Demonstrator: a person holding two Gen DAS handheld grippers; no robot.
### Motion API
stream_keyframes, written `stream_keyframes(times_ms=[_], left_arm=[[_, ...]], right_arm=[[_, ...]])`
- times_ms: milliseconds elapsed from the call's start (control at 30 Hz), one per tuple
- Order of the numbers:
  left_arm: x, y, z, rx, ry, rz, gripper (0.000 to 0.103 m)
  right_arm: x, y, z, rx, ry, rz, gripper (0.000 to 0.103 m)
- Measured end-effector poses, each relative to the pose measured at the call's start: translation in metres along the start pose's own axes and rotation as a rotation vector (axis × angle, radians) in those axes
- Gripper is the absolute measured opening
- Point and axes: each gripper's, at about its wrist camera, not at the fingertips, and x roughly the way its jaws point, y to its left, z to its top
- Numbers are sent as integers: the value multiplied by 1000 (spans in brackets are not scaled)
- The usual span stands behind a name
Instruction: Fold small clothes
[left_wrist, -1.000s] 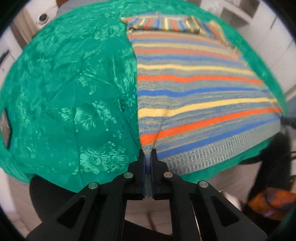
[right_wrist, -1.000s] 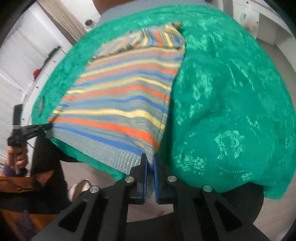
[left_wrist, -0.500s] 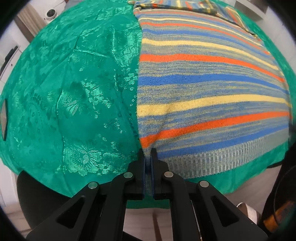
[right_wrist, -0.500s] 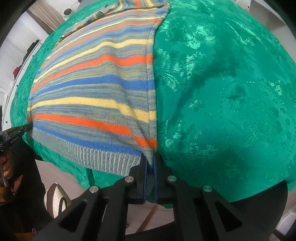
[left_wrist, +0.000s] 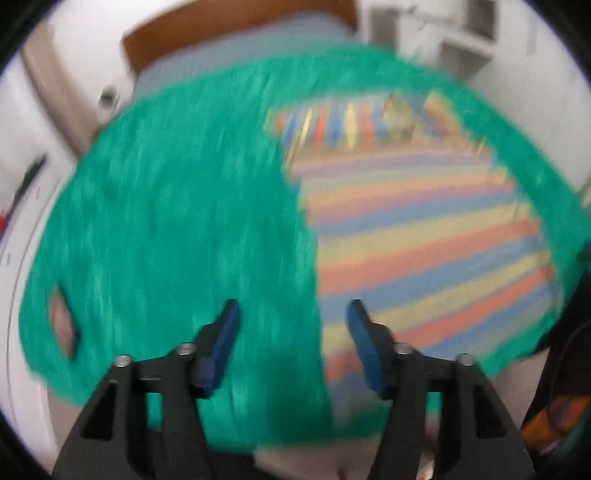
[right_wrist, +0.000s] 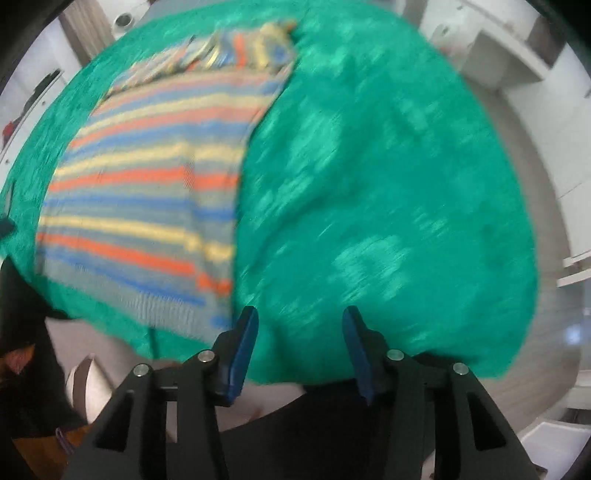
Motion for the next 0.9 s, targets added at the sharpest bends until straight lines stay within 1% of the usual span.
stream_keyframes(times_ms=[33,100,133,167,200,267,300,367,400,433,467,500,533,567,600,633,667,700,733,800,833,867,900], left_arm=[[2,-6,24,35,-37,-33,81],[18,-19,66,113,-75,-94,85],[35,-33,90,164,-66,-129,85],[55,-45,110,208,-36,-173,85],[75,-54,126,237,-9,-200,85],[115,-87,147,319,32,-215,79],[126,-101,149,362,42,-210,75],[168,-127,156,455,89,-176,69],[177,-134,157,472,106,-165,63],[193,-140,160,484,127,-154,55],[206,-143,163,487,141,-156,49],[211,-144,165,478,142,-168,30],[212,-139,168,446,134,-189,5],[205,-130,171,408,127,-214,4],[198,-121,176,353,108,-258,3],[188,-101,182,259,67,-321,3],[179,-77,185,174,38,-355,3],[175,-61,187,114,21,-367,3],[167,-23,187,-9,-6,-377,3],[159,34,181,-193,-32,-360,3],[154,69,172,-300,-44,-330,3],[150,105,159,-408,-53,-273,3],[147,131,147,-484,-60,-217,2]], right_arm=[[-3,-3,4,19,-22,14,48],[-2,-3,6,58,-49,54,48],[-1,1,6,70,-52,72,48],[1,4,5,77,-53,89,48],[5,9,2,86,-53,116,48],[10,19,0,97,-52,144,48],[13,21,-4,108,-52,159,48],[16,25,-11,138,-52,190,48],[18,24,-13,161,-53,208,48],[20,25,-15,174,-53,219,48],[22,25,-17,180,-51,229,48],[24,25,-17,176,-47,228,48],[26,26,-18,166,-41,221,48],[28,27,-18,146,-32,207,48],[28,27,-19,136,-28,201,48],[27,27,-20,127,-25,195,48],[25,26,-20,120,-25,192,48],[21,24,-19,112,-30,191,48],[18,23,-18,106,-35,190,48],[11,21,-16,93,-47,180,48],[7,20,-14,85,-54,173,48],[4,19,-11,79,-59,170,48],[-1,19,-8,68,-67,168,48]])
